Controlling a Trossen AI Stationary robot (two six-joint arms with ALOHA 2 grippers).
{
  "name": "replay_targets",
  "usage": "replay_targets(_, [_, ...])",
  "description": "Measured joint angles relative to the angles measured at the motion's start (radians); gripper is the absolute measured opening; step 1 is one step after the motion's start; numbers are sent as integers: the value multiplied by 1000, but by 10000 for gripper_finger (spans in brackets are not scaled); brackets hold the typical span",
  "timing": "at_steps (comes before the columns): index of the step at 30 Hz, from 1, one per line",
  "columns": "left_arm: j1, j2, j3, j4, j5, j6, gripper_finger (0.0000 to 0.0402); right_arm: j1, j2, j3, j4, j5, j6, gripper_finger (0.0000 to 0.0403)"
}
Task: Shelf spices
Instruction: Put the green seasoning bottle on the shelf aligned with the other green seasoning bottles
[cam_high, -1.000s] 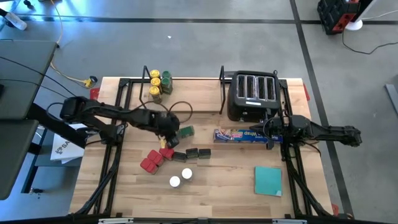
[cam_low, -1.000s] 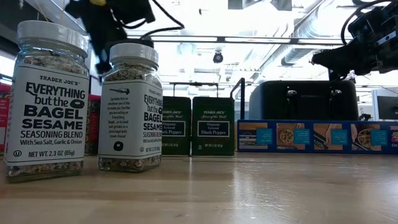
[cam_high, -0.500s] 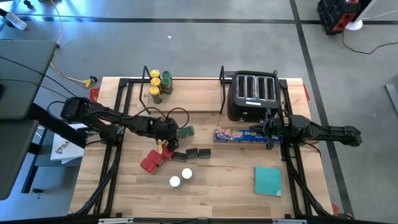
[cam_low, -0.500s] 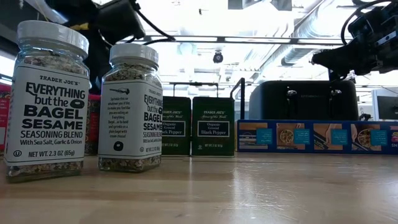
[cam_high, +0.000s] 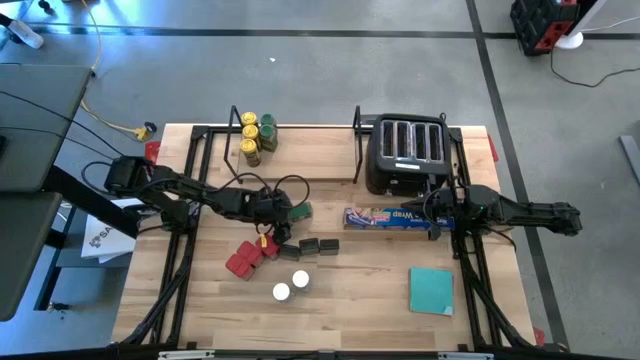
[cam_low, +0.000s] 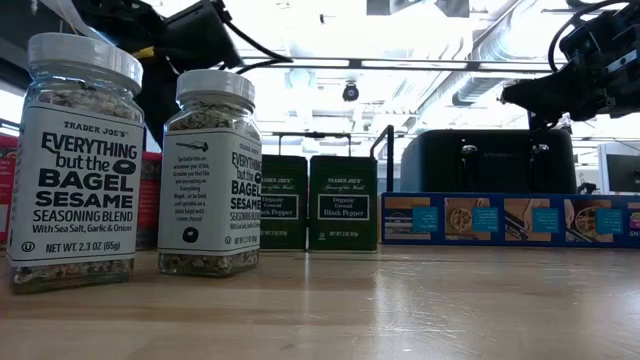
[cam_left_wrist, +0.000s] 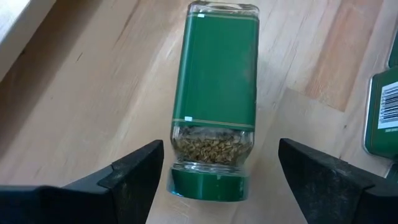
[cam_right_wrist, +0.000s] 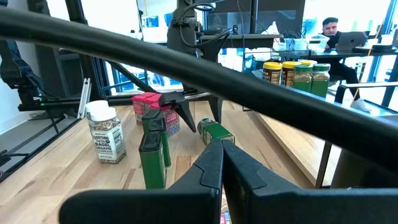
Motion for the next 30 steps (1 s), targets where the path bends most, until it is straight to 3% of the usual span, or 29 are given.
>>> replay_targets(11, [43, 0, -2, -23, 66, 12, 261, 0, 0, 0, 0, 0, 0, 0])
replay_targets(30, [119, 3, -6, -4, 48, 189, 230, 0, 0, 0, 0, 0, 0, 0])
